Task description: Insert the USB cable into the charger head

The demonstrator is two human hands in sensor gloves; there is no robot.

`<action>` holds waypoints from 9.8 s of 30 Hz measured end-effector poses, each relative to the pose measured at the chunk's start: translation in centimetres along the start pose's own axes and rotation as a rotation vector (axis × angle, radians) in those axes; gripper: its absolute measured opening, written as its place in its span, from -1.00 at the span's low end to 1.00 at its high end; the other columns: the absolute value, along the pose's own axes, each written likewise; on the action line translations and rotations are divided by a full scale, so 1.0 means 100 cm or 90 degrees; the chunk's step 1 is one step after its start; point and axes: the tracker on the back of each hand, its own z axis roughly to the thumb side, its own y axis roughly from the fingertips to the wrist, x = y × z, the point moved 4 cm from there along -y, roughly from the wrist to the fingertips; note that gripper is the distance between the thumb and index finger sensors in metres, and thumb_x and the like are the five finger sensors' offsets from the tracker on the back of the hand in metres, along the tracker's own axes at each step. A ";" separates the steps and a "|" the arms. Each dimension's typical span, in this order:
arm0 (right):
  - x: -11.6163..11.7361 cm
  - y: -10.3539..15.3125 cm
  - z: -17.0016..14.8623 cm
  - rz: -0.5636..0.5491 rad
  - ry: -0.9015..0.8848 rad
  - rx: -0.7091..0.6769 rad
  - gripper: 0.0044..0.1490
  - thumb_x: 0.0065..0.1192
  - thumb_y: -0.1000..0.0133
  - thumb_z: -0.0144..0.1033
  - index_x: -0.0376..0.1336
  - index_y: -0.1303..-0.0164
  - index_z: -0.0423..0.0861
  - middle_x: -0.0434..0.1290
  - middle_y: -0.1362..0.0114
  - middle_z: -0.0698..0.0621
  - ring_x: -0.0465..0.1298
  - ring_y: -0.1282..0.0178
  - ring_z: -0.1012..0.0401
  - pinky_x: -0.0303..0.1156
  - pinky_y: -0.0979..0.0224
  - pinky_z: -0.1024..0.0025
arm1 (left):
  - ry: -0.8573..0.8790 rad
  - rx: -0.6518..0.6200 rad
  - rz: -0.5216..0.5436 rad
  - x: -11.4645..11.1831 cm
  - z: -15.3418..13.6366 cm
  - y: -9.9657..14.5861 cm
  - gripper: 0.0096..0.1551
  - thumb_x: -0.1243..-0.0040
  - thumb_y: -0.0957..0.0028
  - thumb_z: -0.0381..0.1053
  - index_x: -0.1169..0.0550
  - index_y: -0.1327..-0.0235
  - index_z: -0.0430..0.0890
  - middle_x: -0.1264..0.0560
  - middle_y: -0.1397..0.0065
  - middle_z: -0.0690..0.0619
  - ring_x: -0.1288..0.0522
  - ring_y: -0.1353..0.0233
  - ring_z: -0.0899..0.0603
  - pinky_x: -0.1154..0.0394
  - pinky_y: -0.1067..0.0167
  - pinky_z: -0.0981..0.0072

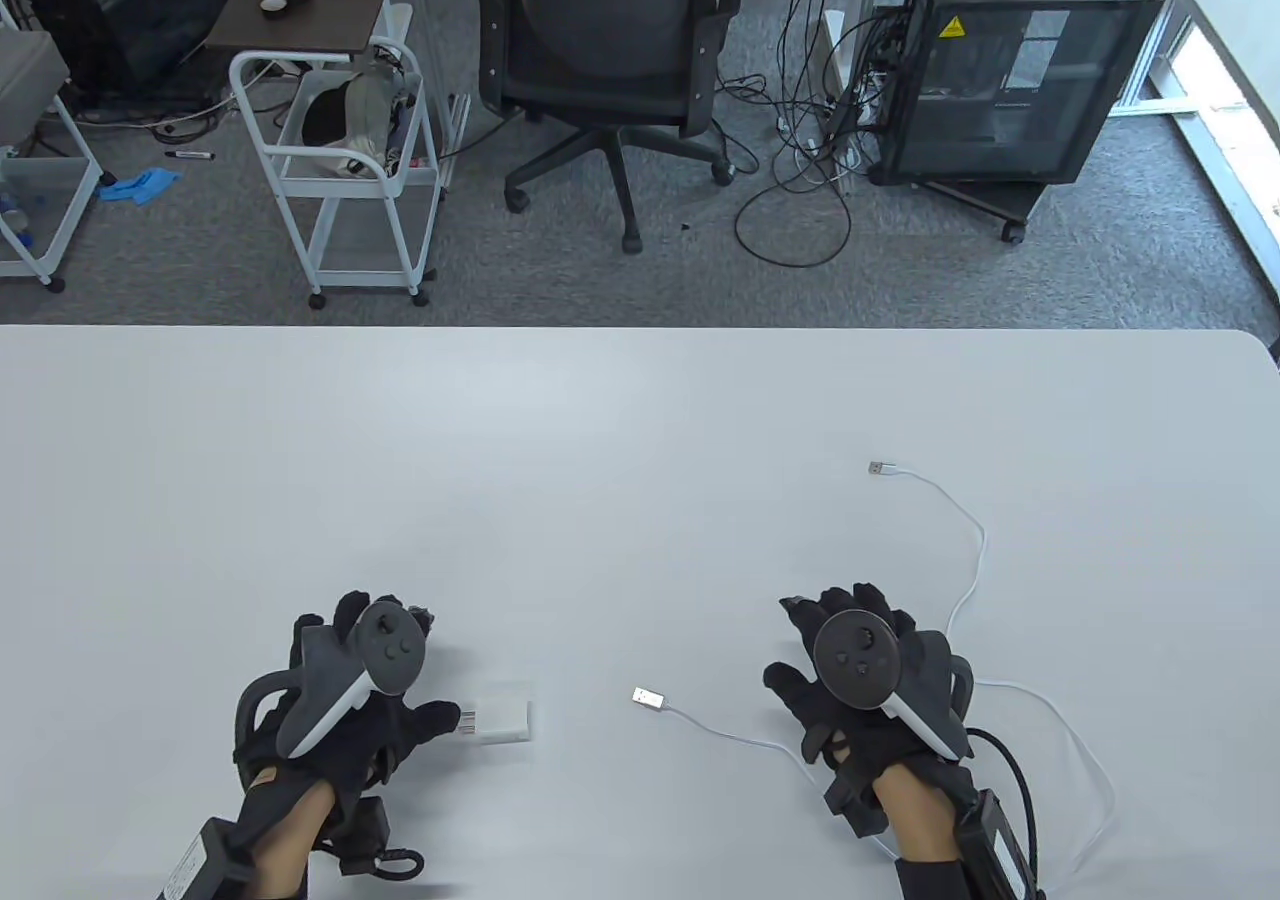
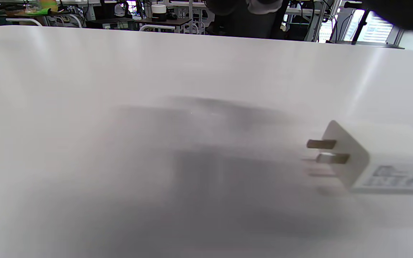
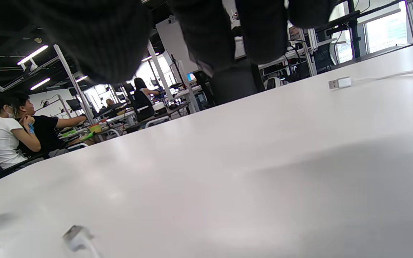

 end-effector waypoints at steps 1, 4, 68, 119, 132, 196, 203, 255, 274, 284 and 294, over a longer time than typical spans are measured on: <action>0.000 0.000 0.000 0.000 0.002 0.000 0.02 0.23 0.20 0.17 0.19 -0.43 -0.13 0.26 -0.60 -0.32 0.09 -0.59 -0.31 -0.03 -0.49 -0.33 | -0.009 -0.005 -0.003 -0.001 0.003 0.000 0.24 -0.10 0.81 0.51 -0.07 -0.36 0.38 0.02 -0.71 0.36 0.14 -0.80 0.03 0.23 -0.76 -0.03; 0.002 0.000 0.001 0.011 0.001 0.000 0.03 0.23 0.20 0.17 0.18 -0.43 -0.13 0.25 -0.60 -0.32 0.09 -0.59 -0.32 -0.03 -0.49 -0.33 | -0.008 -0.031 0.001 -0.002 0.011 0.003 0.24 -0.10 0.81 0.51 -0.07 -0.36 0.36 0.01 -0.71 0.33 0.12 -0.80 0.01 0.22 -0.74 -0.05; 0.037 0.001 0.026 0.097 0.029 -0.023 0.05 0.22 0.20 0.17 0.15 -0.45 -0.14 0.28 -0.58 -0.33 0.10 -0.58 -0.33 0.00 -0.48 -0.32 | -0.106 -0.202 0.080 -0.005 0.079 0.032 -0.10 -0.26 0.67 0.29 -0.44 -0.14 0.20 -0.63 -0.18 0.27 -0.65 -0.37 -0.01 -0.33 -0.60 0.04; 0.013 0.008 0.068 -0.050 0.001 -0.088 -0.50 0.33 0.18 -0.06 0.44 0.14 -0.08 0.77 0.28 0.07 0.76 0.21 0.06 0.45 -0.25 -0.04 | -0.119 -0.328 0.074 -0.020 0.120 0.061 -0.09 -0.27 0.69 0.31 -0.46 -0.12 0.18 -0.65 -0.18 0.27 -0.72 -0.22 0.02 -0.40 -0.54 0.09; 0.046 0.025 0.121 0.090 -0.105 -0.197 -0.49 0.34 0.19 -0.04 0.46 0.18 -0.11 0.77 0.35 0.08 0.76 0.27 0.08 0.46 -0.25 -0.04 | -0.093 -0.312 0.095 -0.016 0.120 0.061 -0.08 -0.22 0.61 0.28 -0.37 -0.19 0.14 -0.57 -0.26 0.22 -0.73 -0.13 0.08 -0.42 -0.52 0.10; 0.068 0.038 0.137 0.154 -0.075 -0.252 0.10 0.31 0.24 0.15 0.06 -0.37 -0.23 0.38 -0.48 -0.25 0.31 -0.48 -0.26 0.06 -0.48 -0.30 | -0.126 -0.322 0.113 -0.022 0.125 0.065 -0.10 -0.12 0.60 0.32 -0.43 -0.15 0.10 -0.64 -0.16 0.19 -0.76 0.01 0.07 -0.52 -0.40 0.13; 0.065 0.039 0.135 0.158 -0.076 -0.259 0.28 0.29 0.28 0.25 -0.12 -0.51 -0.15 0.09 -0.67 -0.29 0.07 -0.60 -0.32 -0.05 -0.50 -0.35 | -0.124 -0.318 0.108 -0.021 0.123 0.063 -0.10 -0.12 0.61 0.32 -0.44 -0.15 0.10 -0.64 -0.16 0.19 -0.77 0.02 0.07 -0.52 -0.40 0.13; -0.015 0.003 -0.038 -0.063 -0.080 0.055 0.18 0.28 0.24 0.21 0.01 -0.48 -0.17 0.16 -0.63 -0.33 0.06 -0.59 -0.34 0.00 -0.48 -0.33 | -0.167 -0.244 0.069 -0.017 0.104 0.049 -0.10 -0.30 0.72 0.29 -0.45 -0.10 0.26 -0.56 -0.30 0.25 -0.71 -0.22 0.07 -0.41 -0.52 0.08; -0.023 0.006 -0.052 -0.087 -0.101 0.079 0.14 0.29 0.22 0.17 0.02 -0.48 -0.17 0.16 -0.63 -0.34 0.05 -0.59 -0.34 0.02 -0.48 -0.32 | -0.177 0.002 -0.023 -0.042 0.068 -0.013 -0.11 -0.22 0.58 0.30 -0.32 -0.21 0.36 -0.34 -0.50 0.31 -0.41 -0.57 0.03 -0.14 -0.72 0.04; -0.017 0.005 -0.047 -0.073 -0.093 0.071 0.14 0.29 0.22 0.17 0.02 -0.48 -0.17 0.13 -0.64 -0.35 0.04 -0.59 -0.34 0.02 -0.48 -0.31 | -0.209 0.011 -0.004 -0.051 0.076 -0.014 -0.11 -0.20 0.55 0.31 -0.30 -0.22 0.38 -0.32 -0.52 0.34 -0.40 -0.59 0.07 -0.11 -0.75 0.06; -0.014 0.003 -0.048 -0.057 -0.091 0.073 0.15 0.29 0.22 0.17 0.02 -0.48 -0.17 0.14 -0.63 -0.35 0.05 -0.59 -0.34 0.02 -0.48 -0.32 | -0.216 0.006 0.005 -0.051 0.077 -0.013 -0.11 -0.20 0.56 0.32 -0.30 -0.23 0.39 -0.33 -0.52 0.34 -0.41 -0.59 0.08 -0.09 -0.76 0.05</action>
